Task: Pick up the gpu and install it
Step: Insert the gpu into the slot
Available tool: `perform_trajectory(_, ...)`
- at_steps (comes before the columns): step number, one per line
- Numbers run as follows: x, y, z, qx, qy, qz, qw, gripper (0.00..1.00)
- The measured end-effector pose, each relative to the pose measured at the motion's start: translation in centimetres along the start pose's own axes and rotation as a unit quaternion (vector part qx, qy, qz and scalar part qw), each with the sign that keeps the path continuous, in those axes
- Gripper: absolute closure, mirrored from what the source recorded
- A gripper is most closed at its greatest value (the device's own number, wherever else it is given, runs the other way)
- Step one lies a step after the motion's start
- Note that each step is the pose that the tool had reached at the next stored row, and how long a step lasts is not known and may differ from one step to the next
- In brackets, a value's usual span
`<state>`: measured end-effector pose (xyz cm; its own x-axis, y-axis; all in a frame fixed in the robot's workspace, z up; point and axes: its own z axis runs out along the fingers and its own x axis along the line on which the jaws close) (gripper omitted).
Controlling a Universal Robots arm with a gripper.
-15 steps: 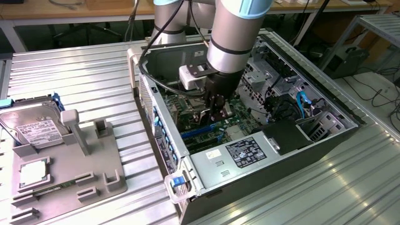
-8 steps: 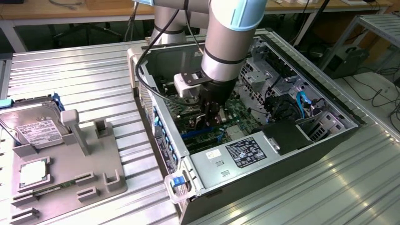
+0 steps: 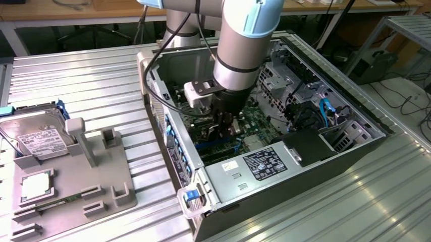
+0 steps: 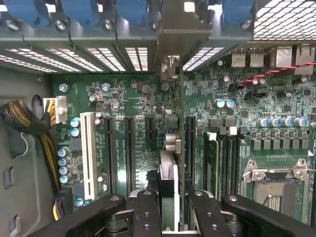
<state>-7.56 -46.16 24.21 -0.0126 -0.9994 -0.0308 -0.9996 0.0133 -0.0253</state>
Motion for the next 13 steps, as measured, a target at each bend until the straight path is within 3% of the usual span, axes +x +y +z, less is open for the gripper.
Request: perform_trajectory(13, 0.00, 0.01, -0.07, 0.0000, -0.0005, 0.000, 1.0000, 0.72)
